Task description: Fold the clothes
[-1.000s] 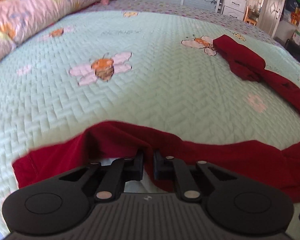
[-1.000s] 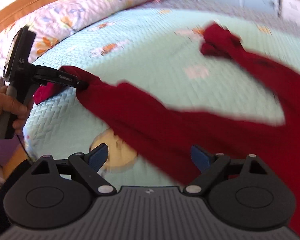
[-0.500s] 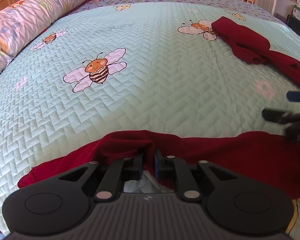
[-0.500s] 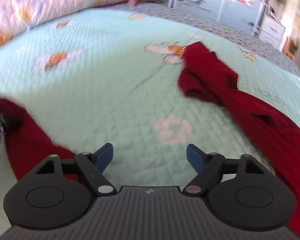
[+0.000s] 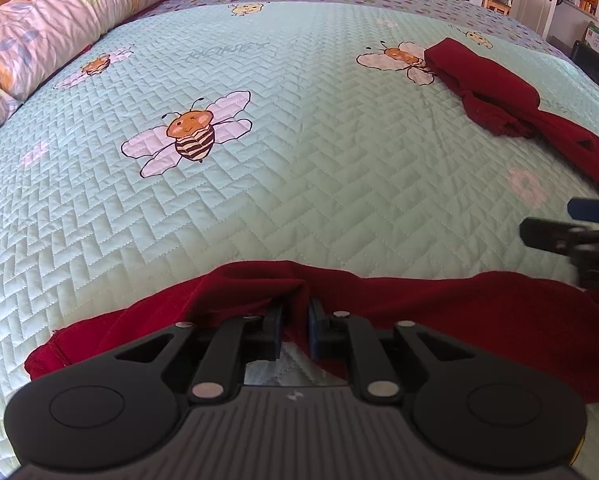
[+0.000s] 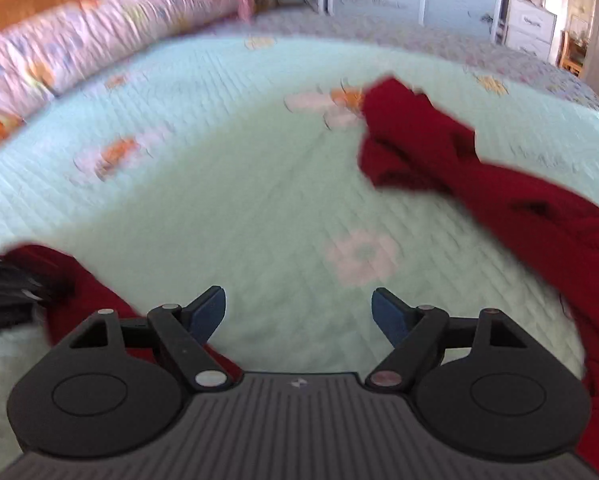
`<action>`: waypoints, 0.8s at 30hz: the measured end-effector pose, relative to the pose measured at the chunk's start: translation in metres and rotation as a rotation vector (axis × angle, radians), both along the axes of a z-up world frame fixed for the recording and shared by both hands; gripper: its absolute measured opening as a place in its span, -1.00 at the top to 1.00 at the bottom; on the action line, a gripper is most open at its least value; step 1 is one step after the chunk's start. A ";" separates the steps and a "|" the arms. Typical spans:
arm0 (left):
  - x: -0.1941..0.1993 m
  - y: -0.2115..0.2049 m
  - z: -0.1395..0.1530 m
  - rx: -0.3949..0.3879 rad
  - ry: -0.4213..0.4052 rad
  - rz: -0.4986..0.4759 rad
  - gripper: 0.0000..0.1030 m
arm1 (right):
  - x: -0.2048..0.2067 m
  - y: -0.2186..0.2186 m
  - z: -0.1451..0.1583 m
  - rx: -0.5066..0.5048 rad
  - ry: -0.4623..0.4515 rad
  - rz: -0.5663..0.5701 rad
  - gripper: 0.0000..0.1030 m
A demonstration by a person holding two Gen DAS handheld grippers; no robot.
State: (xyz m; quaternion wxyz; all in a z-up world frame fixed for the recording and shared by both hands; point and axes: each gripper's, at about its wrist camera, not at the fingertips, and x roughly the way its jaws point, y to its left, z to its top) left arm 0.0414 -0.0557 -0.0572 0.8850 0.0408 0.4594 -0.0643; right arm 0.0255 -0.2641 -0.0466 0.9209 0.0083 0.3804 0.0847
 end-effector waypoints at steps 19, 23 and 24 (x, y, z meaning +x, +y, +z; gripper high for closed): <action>-0.005 0.045 -0.007 -0.372 0.033 0.167 0.44 | -0.003 0.062 -0.014 0.068 0.074 0.280 -0.71; -0.006 0.050 -0.009 -0.402 0.035 0.177 0.43 | 0.041 0.051 -0.032 0.034 0.126 0.115 -0.70; -0.007 0.050 -0.009 -0.401 0.035 0.177 0.43 | 0.047 0.047 -0.028 0.068 0.113 0.081 -0.68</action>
